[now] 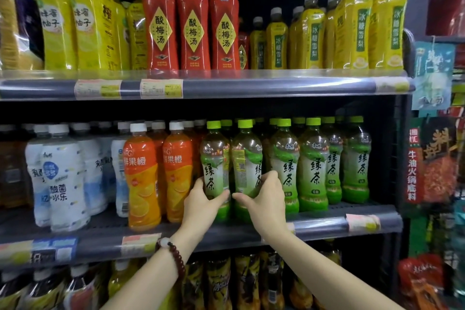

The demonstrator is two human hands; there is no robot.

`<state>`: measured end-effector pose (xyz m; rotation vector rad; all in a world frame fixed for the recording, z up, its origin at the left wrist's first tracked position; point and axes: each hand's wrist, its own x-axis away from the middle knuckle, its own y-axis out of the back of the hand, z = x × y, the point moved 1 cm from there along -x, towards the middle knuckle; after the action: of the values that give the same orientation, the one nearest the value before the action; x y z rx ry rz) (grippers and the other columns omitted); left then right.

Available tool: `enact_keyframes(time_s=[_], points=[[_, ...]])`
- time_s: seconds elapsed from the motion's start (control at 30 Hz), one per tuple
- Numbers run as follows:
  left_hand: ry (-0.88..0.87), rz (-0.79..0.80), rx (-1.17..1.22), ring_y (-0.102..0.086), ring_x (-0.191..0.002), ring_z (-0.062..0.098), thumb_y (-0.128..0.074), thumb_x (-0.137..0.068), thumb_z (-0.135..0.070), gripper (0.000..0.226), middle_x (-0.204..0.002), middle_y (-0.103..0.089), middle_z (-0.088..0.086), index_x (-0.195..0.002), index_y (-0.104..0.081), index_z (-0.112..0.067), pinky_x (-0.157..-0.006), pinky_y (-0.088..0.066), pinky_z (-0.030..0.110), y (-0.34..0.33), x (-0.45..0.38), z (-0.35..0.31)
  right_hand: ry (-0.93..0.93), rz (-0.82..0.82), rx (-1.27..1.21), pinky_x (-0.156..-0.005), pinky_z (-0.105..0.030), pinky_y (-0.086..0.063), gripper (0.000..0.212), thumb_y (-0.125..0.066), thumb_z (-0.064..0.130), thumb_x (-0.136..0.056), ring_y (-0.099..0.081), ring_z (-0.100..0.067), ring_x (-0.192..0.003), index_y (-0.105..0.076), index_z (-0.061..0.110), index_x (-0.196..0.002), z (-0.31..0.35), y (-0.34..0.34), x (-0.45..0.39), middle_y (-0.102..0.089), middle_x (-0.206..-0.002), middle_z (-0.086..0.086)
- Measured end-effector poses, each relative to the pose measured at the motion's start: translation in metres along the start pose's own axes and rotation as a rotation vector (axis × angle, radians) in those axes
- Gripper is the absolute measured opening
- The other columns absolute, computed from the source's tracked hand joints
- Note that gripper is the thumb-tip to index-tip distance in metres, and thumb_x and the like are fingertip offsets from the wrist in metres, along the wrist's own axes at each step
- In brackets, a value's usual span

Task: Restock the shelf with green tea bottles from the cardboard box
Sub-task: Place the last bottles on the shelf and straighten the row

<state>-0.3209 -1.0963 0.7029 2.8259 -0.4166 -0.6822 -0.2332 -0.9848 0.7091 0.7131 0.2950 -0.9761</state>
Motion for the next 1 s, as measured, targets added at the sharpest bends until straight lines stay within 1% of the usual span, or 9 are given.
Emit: enact_keyframes(time_s=[0.07, 0.13, 0.23, 0.3, 0.4, 0.6, 0.7, 0.87, 1.0], points=[[0.018, 0.041, -0.002, -0.056, -0.117, 0.017, -0.071, -0.080, -0.030, 0.056, -0.127, -0.060, -0.004, -0.131, -0.048, -0.024, -0.098, -0.048, 0.035, 0.004, -0.003, 0.001, 0.020, 0.058, -0.017, -0.082, -0.022, -0.042, 0.056, -0.073, 0.038, -0.081, -0.053, -0.020, -0.107, -0.040, 0.013, -0.118, -0.001, 0.002, 0.000, -0.051, -0.112, -0.003], [0.039, 0.091, 0.013, -0.054, -0.120, 0.017, -0.071, -0.081, -0.029, 0.060, -0.132, -0.057, -0.004, -0.135, -0.044, -0.024, -0.101, -0.047, 0.041, 0.008, -0.006, 0.002, 0.023, 0.155, -0.062, -0.098, -0.026, -0.040, 0.063, -0.061, 0.035, -0.091, -0.044, -0.022, -0.130, -0.030, 0.011, -0.141, -0.002, 0.006, -0.001, -0.047, -0.136, -0.007], [0.048, 0.124, 0.026, -0.050, -0.123, 0.015, -0.069, -0.083, -0.027, 0.063, -0.129, -0.053, -0.010, -0.138, -0.040, -0.022, -0.102, -0.044, 0.036, 0.009, -0.007, 0.002, -0.004, 0.275, -0.089, -0.113, -0.030, -0.029, 0.069, -0.050, 0.027, -0.098, -0.029, -0.021, -0.144, -0.011, 0.011, -0.153, -0.005, 0.008, -0.003, -0.030, -0.157, -0.006], [0.044, 0.100, 0.018, -0.049, -0.121, 0.012, -0.070, -0.082, -0.027, 0.064, -0.124, -0.051, -0.013, -0.138, -0.041, -0.021, -0.102, -0.043, 0.034, 0.007, -0.005, 0.002, -0.019, 0.242, -0.092, -0.111, -0.029, -0.032, 0.067, -0.053, 0.025, -0.097, -0.035, -0.022, -0.141, -0.016, 0.009, -0.151, -0.004, 0.004, -0.002, -0.036, -0.153, -0.009], [0.028, 0.031, -0.026, -0.055, -0.119, 0.018, -0.072, -0.079, -0.031, 0.060, -0.131, -0.058, -0.003, -0.132, -0.046, -0.023, -0.100, -0.048, 0.044, 0.003, -0.003, 0.001, -0.058, 0.108, -0.064, -0.098, -0.030, -0.043, 0.068, -0.062, 0.026, -0.092, -0.050, -0.024, -0.125, -0.025, 0.010, -0.146, 0.000, -0.003, 0.002, -0.048, -0.139, -0.012], [0.023, 0.050, -0.099, -0.053, -0.123, 0.020, -0.073, -0.078, -0.030, 0.066, -0.134, -0.056, 0.000, -0.136, -0.042, -0.020, -0.101, -0.047, 0.040, 0.006, -0.002, -0.002, -0.036, 0.160, -0.033, -0.103, -0.035, -0.042, 0.077, -0.057, 0.030, -0.094, -0.047, -0.027, -0.129, -0.012, 0.010, -0.152, 0.000, -0.003, -0.003, -0.044, -0.143, -0.015], [0.025, 0.032, -0.109, -0.054, -0.121, 0.020, -0.075, -0.077, -0.028, 0.066, -0.133, -0.057, 0.001, -0.135, -0.045, -0.019, -0.101, -0.047, 0.040, 0.005, 0.000, -0.003, -0.034, 0.147, -0.075, -0.096, -0.037, -0.049, 0.071, -0.059, 0.026, -0.093, -0.057, -0.024, -0.109, -0.019, 0.009, -0.149, -0.001, -0.003, -0.002, -0.058, -0.120, -0.010], [-0.021, 0.062, -0.138, -0.056, -0.119, 0.016, -0.076, -0.075, -0.031, 0.066, -0.130, -0.060, 0.000, -0.133, -0.048, -0.019, -0.097, -0.047, 0.031, 0.007, 0.003, -0.005, -0.033, 0.052, 0.002, -0.079, -0.036, -0.053, 0.068, -0.068, 0.033, -0.087, -0.060, -0.024, -0.094, -0.031, 0.011, -0.140, -0.004, 0.001, 0.000, -0.063, -0.109, -0.009], [-0.047, 0.013, -0.170, -0.055, -0.119, 0.016, -0.077, -0.073, -0.037, 0.068, -0.129, -0.060, -0.001, -0.132, -0.049, -0.019, -0.096, -0.046, 0.029, 0.005, 0.006, -0.002, -0.061, 0.026, 0.061, -0.076, -0.036, -0.055, 0.072, -0.068, 0.040, -0.085, -0.065, -0.025, -0.093, -0.033, 0.012, -0.141, -0.005, 0.001, 0.002, -0.067, -0.105, -0.009]])
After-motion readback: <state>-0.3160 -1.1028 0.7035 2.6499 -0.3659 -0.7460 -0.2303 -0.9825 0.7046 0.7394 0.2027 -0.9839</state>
